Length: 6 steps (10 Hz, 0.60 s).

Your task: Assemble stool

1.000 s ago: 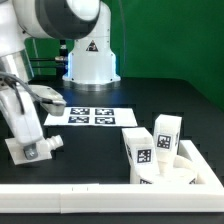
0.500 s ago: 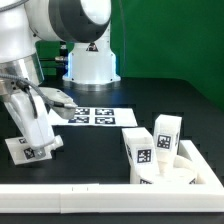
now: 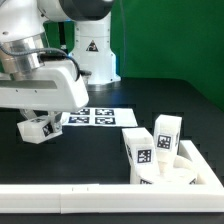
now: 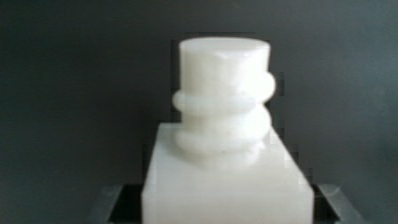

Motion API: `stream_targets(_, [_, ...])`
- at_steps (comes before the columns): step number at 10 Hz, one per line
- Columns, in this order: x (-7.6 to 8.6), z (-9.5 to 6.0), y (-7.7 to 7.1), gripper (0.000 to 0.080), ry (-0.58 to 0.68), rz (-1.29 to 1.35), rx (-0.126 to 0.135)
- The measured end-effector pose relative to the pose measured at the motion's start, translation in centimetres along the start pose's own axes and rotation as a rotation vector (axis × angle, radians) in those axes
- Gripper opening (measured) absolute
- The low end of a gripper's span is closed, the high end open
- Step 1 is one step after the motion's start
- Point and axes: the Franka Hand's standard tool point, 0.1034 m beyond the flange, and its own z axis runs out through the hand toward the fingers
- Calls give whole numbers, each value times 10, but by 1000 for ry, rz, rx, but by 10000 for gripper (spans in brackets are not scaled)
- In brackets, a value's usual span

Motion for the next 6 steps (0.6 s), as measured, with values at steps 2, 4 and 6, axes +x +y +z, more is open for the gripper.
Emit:
stream_targets(2, [0,1,1,330,-2,-141,-1])
stream_targets(4, [-18,10,11,331,-31,-255,-11])
stream_targets(6, [-49,25,33,331,-39,-367,-44])
